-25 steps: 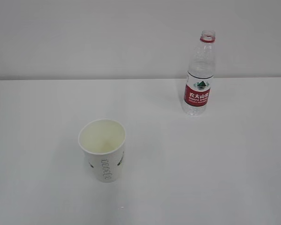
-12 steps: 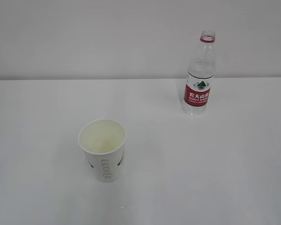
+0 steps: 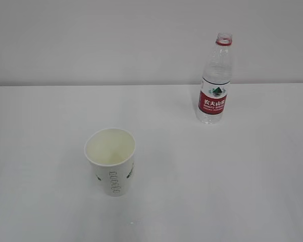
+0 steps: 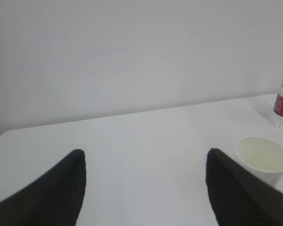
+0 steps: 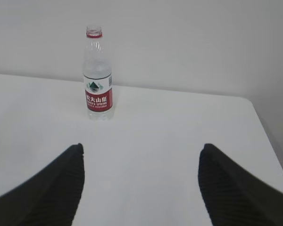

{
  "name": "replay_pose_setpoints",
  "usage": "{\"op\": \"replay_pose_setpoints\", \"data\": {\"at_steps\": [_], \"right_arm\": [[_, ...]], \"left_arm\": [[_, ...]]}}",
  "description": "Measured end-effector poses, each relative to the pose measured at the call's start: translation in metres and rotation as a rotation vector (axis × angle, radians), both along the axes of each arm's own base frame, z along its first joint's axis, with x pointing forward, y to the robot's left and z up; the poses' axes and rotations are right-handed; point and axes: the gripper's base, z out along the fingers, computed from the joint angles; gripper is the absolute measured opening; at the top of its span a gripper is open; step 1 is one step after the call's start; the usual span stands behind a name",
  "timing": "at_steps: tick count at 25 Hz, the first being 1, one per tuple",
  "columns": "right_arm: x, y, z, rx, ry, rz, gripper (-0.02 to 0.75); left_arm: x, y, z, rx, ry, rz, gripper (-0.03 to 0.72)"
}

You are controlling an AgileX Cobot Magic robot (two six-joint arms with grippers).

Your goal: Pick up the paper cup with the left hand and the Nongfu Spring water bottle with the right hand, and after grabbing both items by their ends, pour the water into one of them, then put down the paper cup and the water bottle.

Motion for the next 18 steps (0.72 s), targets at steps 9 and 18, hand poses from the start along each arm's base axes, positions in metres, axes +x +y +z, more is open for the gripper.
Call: {"op": "replay_pose_setpoints", "data": {"at_steps": [9,18], "right_arm": [[0.002,0.0,0.01,0.009,-0.114,0.004,0.568],[0.01,0.001,0.02,0.014,-0.182,0.006,0.568]], "left_arm": [[0.001,0.001,0.01,-0.011,-0.112,0.009,0.58],[0.02,-0.001,0.021,-0.016,-0.141,0.015,0.579]]}}
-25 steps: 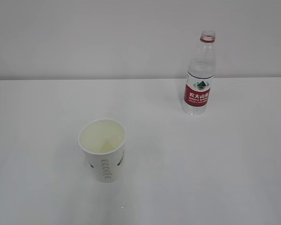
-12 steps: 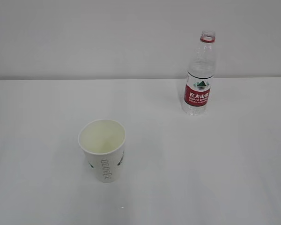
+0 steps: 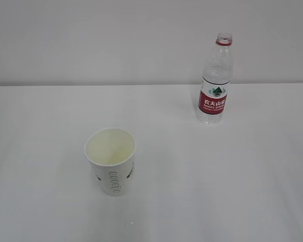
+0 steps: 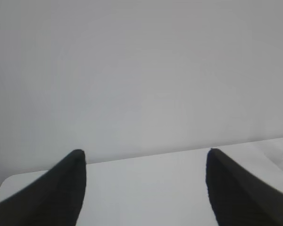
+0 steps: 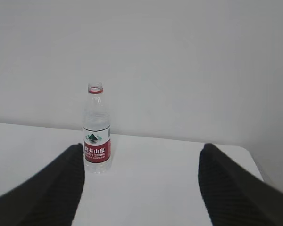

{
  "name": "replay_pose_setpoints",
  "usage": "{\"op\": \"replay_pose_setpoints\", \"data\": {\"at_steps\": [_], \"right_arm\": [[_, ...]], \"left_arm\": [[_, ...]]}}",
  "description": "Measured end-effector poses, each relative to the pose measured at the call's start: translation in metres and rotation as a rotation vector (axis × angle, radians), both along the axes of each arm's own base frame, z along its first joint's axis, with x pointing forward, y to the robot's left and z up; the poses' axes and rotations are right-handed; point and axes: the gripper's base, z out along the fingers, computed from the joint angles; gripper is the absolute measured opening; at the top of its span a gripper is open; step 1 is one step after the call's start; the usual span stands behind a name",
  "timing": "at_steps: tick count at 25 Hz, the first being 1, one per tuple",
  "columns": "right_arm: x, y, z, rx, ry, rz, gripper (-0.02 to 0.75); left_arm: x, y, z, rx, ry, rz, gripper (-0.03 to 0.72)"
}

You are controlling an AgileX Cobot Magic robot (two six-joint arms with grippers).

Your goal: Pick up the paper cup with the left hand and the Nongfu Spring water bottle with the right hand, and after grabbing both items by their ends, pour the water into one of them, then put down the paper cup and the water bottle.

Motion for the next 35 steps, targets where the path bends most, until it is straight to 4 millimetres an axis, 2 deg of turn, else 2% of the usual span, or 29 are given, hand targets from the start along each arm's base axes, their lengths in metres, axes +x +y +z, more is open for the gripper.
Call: {"op": "replay_pose_setpoints", "data": {"at_steps": [16,35], "right_arm": [[0.04,0.004,0.014,-0.001,-0.02,0.005,0.568],[0.11,0.011,0.02,-0.008,-0.051,0.014,0.568]], "left_arm": [[0.056,-0.004,0.014,0.024,-0.025,0.022,0.579],[0.101,-0.009,0.018,0.033,-0.08,0.028,0.579]]}}
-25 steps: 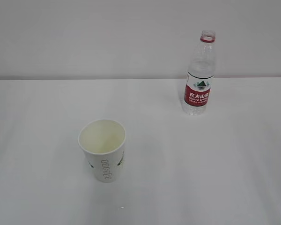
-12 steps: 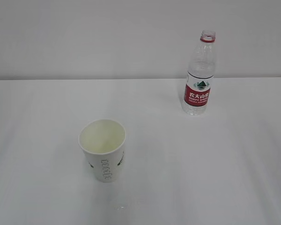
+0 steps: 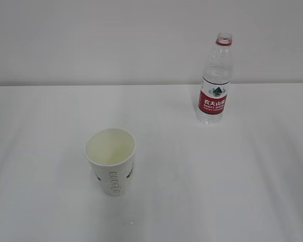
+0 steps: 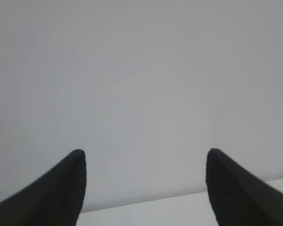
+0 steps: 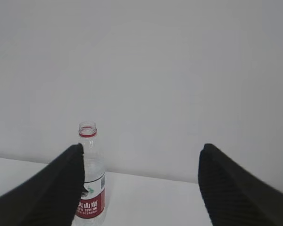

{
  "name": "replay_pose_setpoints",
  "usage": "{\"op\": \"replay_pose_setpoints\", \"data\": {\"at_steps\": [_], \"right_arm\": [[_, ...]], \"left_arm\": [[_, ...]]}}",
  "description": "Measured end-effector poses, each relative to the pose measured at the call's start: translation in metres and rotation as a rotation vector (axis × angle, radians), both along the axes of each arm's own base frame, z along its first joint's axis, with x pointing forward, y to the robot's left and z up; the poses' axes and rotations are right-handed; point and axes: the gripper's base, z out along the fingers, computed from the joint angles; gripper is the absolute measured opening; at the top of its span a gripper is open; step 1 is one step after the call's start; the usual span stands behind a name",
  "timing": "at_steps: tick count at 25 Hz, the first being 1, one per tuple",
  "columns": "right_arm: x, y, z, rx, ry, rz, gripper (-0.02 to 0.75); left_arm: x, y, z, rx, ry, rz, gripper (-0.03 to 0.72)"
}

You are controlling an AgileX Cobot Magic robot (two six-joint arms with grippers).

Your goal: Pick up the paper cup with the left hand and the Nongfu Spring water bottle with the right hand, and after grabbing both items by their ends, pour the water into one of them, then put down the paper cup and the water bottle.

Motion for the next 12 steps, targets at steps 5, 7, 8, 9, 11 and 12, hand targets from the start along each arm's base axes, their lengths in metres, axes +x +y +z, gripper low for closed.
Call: {"op": "replay_pose_setpoints", "data": {"at_steps": [5,7,8,9,11,12], "right_arm": [[0.017,0.002,0.002,0.004,-0.052,0.004,0.568],[0.024,0.003,0.001,0.004,-0.06,0.006,0.568],[0.027,0.003,0.001,0.005,-0.066,0.007,0.568],[0.031,0.003,0.0,0.005,-0.066,0.007,0.568],[0.037,0.004,-0.001,0.005,-0.069,0.008,0.568],[0.041,0.004,-0.002,0.005,-0.07,0.009,0.568]], "left_arm": [[0.011,-0.001,0.0,-0.002,-0.019,0.0,0.579],[0.018,-0.002,0.0,-0.003,-0.026,0.0,0.579],[0.021,-0.002,-0.001,-0.003,-0.026,0.0,0.579],[0.025,-0.003,-0.002,-0.003,-0.025,0.0,0.579],[0.033,-0.004,-0.004,-0.003,-0.029,0.0,0.579],[0.037,-0.004,-0.005,-0.004,-0.031,0.0,0.579]]}}
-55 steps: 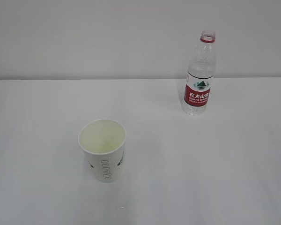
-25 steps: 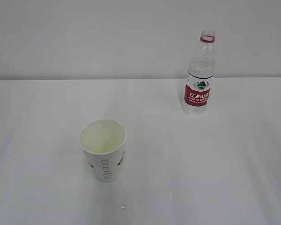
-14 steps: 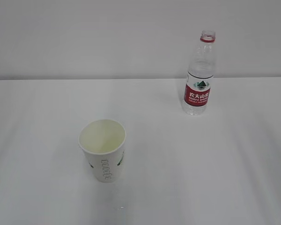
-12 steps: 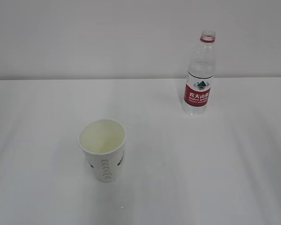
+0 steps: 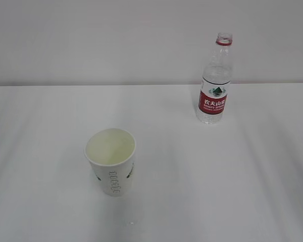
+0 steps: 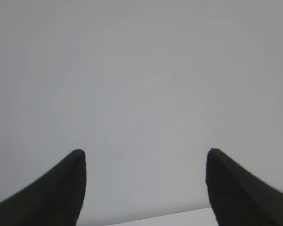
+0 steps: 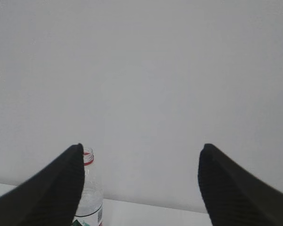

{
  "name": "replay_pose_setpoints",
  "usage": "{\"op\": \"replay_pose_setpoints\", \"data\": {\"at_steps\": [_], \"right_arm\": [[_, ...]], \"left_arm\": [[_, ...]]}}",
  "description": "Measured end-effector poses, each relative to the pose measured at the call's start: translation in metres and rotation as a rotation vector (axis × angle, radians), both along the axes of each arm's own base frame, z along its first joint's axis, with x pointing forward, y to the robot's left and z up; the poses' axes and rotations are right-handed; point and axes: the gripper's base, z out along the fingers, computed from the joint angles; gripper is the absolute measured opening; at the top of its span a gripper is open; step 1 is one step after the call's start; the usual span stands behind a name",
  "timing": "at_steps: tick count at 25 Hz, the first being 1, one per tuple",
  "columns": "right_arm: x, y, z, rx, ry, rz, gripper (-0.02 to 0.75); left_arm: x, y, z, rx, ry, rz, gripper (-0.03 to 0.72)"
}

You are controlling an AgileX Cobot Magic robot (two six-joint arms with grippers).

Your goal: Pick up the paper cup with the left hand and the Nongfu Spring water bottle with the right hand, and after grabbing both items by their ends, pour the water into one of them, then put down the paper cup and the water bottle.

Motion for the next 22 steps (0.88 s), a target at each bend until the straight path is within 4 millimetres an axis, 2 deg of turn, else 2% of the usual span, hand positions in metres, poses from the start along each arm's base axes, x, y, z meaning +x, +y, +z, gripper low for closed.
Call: {"op": "replay_pose_setpoints", "data": {"at_steps": [12,22], "right_arm": [[0.04,0.004,-0.013,0.007,-0.053,0.009,0.568],[0.069,0.007,-0.027,0.016,-0.121,0.016,0.568]], "left_arm": [[0.048,-0.006,-0.014,-0.01,-0.085,0.0,0.579],[0.076,-0.009,-0.038,-0.003,-0.024,0.0,0.579]]}}
